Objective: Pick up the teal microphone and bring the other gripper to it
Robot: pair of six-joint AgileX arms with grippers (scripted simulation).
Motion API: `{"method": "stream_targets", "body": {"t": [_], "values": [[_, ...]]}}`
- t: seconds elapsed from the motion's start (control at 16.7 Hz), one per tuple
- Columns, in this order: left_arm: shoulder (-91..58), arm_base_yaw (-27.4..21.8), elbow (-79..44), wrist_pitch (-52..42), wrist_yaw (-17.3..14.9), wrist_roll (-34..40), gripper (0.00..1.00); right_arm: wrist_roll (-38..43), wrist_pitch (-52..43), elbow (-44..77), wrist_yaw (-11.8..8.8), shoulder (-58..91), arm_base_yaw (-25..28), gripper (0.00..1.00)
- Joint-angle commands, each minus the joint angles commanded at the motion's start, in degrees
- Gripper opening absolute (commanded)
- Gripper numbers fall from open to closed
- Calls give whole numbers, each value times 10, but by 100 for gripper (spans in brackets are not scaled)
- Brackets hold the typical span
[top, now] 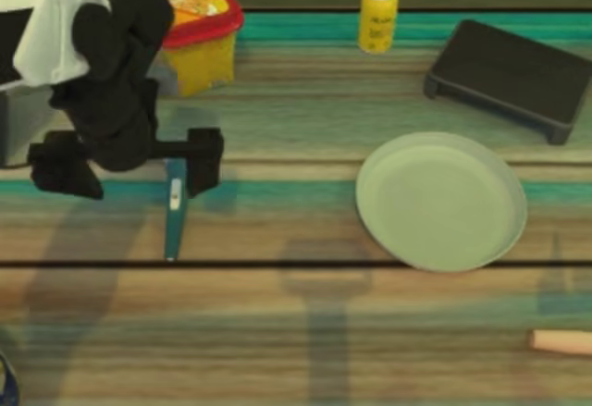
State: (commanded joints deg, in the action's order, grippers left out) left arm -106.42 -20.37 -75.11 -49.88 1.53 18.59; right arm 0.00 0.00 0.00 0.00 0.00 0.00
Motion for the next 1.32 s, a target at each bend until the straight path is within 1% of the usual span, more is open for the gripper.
{"method": "stream_targets", "body": {"t": [0.18,0.6,0.72,1.02,1.14,1.32], "values": [[-36,-7,-23,-22,2,7,100,0,0,0,0,0,0,100],[-41,-4,-17,-12,1,5,100,0,0,0,0,0,0,100],[-63,-4,-4,20,1,4,100,0,0,0,0,0,0,100],[-139,-2,40,150,0,0,100,0,0,0,0,0,0,100],[-156,-2,50,170,0,0,100,0,0,0,0,0,0,100],[-157,-2,50,172,0,0,100,0,0,0,0,0,0,100]]}}
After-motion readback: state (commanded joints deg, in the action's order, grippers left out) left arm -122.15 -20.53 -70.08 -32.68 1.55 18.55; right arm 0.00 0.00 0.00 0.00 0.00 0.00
